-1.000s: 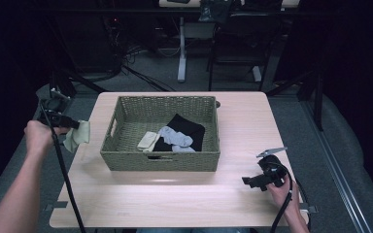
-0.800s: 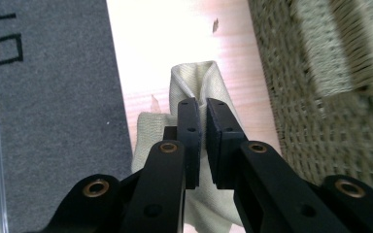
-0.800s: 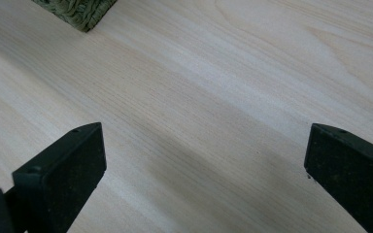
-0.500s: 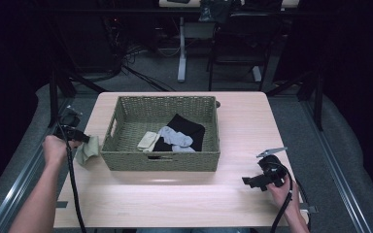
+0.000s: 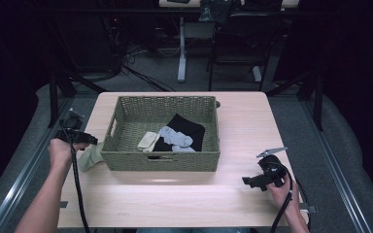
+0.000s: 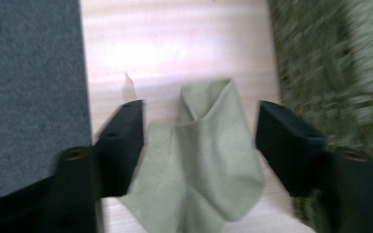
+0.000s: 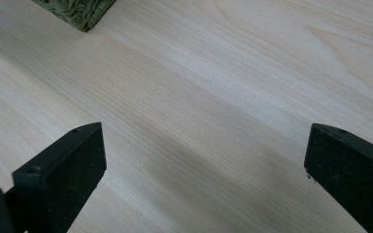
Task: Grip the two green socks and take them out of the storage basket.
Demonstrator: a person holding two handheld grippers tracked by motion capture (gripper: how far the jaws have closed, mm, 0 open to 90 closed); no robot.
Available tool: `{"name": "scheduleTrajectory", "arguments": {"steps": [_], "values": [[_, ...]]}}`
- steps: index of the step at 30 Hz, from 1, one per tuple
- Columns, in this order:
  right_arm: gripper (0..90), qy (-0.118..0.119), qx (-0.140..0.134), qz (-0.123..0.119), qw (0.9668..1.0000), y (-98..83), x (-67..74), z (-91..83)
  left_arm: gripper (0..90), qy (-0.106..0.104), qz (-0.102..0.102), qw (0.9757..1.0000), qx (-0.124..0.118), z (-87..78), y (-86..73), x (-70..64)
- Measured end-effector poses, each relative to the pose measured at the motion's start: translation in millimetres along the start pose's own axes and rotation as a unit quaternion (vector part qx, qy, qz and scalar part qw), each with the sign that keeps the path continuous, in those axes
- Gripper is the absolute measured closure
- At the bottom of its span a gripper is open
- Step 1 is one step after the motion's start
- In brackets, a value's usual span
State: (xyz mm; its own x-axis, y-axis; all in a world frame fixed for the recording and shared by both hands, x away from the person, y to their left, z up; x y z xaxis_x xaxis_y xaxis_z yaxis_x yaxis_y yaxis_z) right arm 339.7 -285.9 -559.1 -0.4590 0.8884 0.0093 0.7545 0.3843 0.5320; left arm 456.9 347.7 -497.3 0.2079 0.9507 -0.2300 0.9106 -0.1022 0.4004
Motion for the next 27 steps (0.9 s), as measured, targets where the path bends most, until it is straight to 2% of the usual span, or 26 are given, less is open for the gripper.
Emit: {"name": "scheduleTrajectory", "arguments": {"steps": [1, 2, 4, 5, 6, 9, 12, 17, 22, 27], "values": [[0.7, 0.003, -0.001, -0.001, 1.0000, 0.3, 0.5, 0.3, 25.0, 0.002, 0.008, 0.9999, -0.012, -17.2, 7.6, -5.4], [0.7, 0.003, -0.001, -0.001, 1.0000, 0.3, 0.5, 0.3, 22.3, 0.002, 0.008, 0.9999, -0.012, -17.2, 7.6, -5.4], [0.7, 0.002, -0.001, -0.003, 1.0000, 0.5, 0.6, 0.5, 20.3, 0.003, 0.017, 0.9995, -0.027, -34.6, 16.2, -13.3], [0.6, 0.001, -0.001, -0.004, 1.0000, 0.5, 0.2, 0.6, 16.4, 0.005, 0.028, 0.9988, -0.039, -50.5, 25.4, -23.3], [0.6, 0.001, -0.001, -0.004, 1.0000, 0.5, 0.2, 0.6, 16.0, 0.005, 0.028, 0.9988, -0.039, -50.5, 25.4, -23.3], [0.7, 0.001, 0.000, -0.002, 1.0000, 0.4, 0.0, 0.2, 15.1, 0.005, 0.047, 0.9977, -0.048, -69.7, 38.4, -39.5], [0.7, 0.001, -0.003, 0.000, 1.0000, 0.4, 0.0, -0.1, 12.4, 0.007, 0.065, 0.9963, -0.055, -80.0, 49.6, -56.3], [0.6, 0.001, -0.004, 0.001, 1.0000, 0.5, -0.6, -0.9, 7.7, 0.000, 0.092, 0.9944, -0.052, -78.4, 63.2, -85.7], [0.6, 0.004, -0.004, 0.002, 1.0000, 0.5, -0.9, -1.0, 5.2, -0.008, 0.122, 0.9917, -0.039, -63.7, 71.8, -113.3], [0.7, 0.004, -0.004, 0.002, 1.0000, 0.5, -1.0, -1.0, 3.3, -0.014, 0.143, 0.9893, -0.024, -45.1, 77.9, -133.6]]}}
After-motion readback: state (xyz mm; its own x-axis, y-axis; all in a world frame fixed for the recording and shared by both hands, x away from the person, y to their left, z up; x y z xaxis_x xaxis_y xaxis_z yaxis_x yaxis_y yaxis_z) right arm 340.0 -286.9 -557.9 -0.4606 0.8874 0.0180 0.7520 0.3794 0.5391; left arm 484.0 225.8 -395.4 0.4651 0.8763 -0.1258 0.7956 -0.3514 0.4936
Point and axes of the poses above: each handheld gripper's, and its own axes: z roughly forward along the jaws, y roughly out of its top, x roughly to its left, the point moved 1 cm from there along z, roughly forward along the jaws, and after that the axes turned 8 degrees about -y, right-handed, at the moved point
